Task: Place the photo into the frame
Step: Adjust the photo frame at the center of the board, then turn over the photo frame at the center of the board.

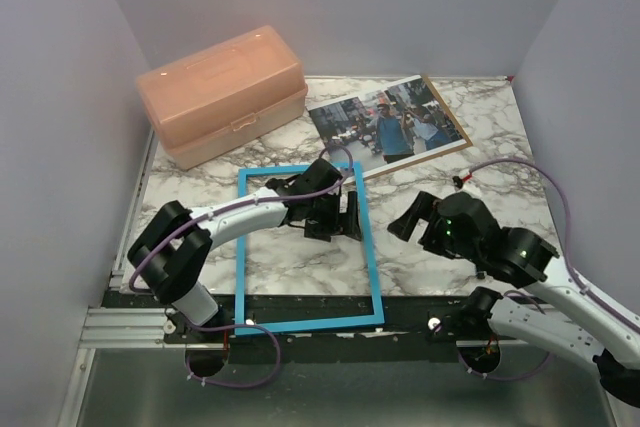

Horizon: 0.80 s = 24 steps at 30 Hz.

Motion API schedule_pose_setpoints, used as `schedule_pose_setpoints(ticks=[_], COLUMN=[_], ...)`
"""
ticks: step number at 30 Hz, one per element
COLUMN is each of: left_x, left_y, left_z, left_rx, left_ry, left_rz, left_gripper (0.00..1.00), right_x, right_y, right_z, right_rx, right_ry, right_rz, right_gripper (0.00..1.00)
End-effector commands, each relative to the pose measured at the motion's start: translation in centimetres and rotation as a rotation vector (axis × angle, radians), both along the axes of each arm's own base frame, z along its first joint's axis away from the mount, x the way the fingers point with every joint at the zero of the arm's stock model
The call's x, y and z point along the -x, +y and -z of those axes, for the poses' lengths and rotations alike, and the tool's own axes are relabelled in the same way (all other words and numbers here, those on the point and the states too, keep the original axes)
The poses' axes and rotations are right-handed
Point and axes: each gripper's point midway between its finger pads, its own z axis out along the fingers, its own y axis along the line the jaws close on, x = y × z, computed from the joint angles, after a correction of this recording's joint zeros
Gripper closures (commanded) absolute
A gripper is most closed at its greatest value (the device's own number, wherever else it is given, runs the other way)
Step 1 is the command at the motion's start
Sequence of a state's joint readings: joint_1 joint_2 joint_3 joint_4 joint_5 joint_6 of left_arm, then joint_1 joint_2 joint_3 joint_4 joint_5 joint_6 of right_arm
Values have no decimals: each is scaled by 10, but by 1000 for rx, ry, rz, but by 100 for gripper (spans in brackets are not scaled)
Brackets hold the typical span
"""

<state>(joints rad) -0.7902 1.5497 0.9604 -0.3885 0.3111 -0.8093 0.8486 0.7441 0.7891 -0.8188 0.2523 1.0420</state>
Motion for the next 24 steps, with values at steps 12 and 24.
schedule_pose_setpoints(ticks=[12,24], left_x=[-1,-3], left_y=[-76,-83], left_z=[36,46], left_rx=[-117,-134], left_ry=[16,-7], left_rz=[24,35], left_gripper=[29,78], right_x=[17,27], right_y=[-37,-33], right_z=[-14,9], right_rx=[15,-6], right_ry=[6,58], right_rz=[91,78], right_gripper=[3,3])
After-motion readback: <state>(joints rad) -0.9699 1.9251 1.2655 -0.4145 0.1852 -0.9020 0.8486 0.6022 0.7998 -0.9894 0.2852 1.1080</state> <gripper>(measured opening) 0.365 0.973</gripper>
